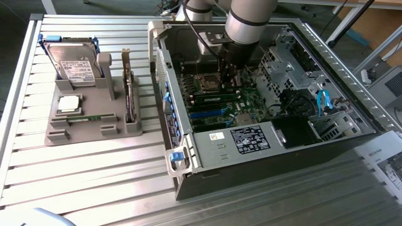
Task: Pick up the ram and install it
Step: 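Press down the ram until it locks into place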
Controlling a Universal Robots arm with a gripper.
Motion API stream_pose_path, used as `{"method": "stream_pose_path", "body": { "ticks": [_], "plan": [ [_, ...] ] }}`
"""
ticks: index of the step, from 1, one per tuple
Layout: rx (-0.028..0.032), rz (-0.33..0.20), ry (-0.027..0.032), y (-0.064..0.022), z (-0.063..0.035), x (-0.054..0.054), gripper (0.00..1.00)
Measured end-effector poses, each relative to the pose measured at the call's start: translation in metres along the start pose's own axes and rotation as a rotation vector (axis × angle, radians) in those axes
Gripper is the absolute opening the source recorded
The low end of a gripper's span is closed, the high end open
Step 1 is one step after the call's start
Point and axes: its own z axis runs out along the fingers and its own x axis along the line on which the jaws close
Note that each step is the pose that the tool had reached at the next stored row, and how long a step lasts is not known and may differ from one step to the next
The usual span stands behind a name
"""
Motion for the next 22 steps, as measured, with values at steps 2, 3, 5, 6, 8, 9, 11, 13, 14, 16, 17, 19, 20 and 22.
{"method": "stream_pose_path", "body": {
  "ticks": [2, 3, 5, 6, 8, 9, 11, 13, 14, 16, 17, 19, 20, 22],
  "plan": [
    [0.0012, 0.000, 0.0000, 0.0020, -0.0001, 0.000, 0.10],
    [0.0017, 0.000, 0.0000, 0.0029, -0.0001, 0.000, 0.10],
    [0.0027, 0.000, 0.0000, 0.0047, -0.0002, 0.000, 0.10],
    [0.0034, 0.000, 0.0000, 0.0069, -0.0003, 0.000, 0.10],
    [0.0036, 0.000, 0.0000, 0.0092, -0.0004, 0.000, 0.10],
    [0.0038, 0.000, -0.0003, 0.0097, 0.0003, 0.000, 0.10],
    [0.0037, 0.000, -0.0001, 0.0100, 0.0086, 0.000, 0.10],
    [0.0038, 0.000, -0.0004, 0.0102, 0.0125, 0.000, 0.10],
    [0.0035, 0.000, 0.0003, 0.0103, 0.0151, 0.001, 0.10],
    [0.0036, 0.000, 0.0000, 0.0103, 0.0153, 0.001, 0.10],
    [0.0036, 0.000, 0.0000, 0.0103, 0.0154, 0.001, 0.10],
    [0.0036, 0.000, -0.0001, 0.0104, 0.0160, 0.001, 0.10],
    [0.0036, 0.000, 0.0000, 0.0104, 0.0164, 0.001, 0.10],
    [0.0036, 0.000, 0.0001, 0.0104, 0.0170, 0.001, 0.10]
  ]
}}
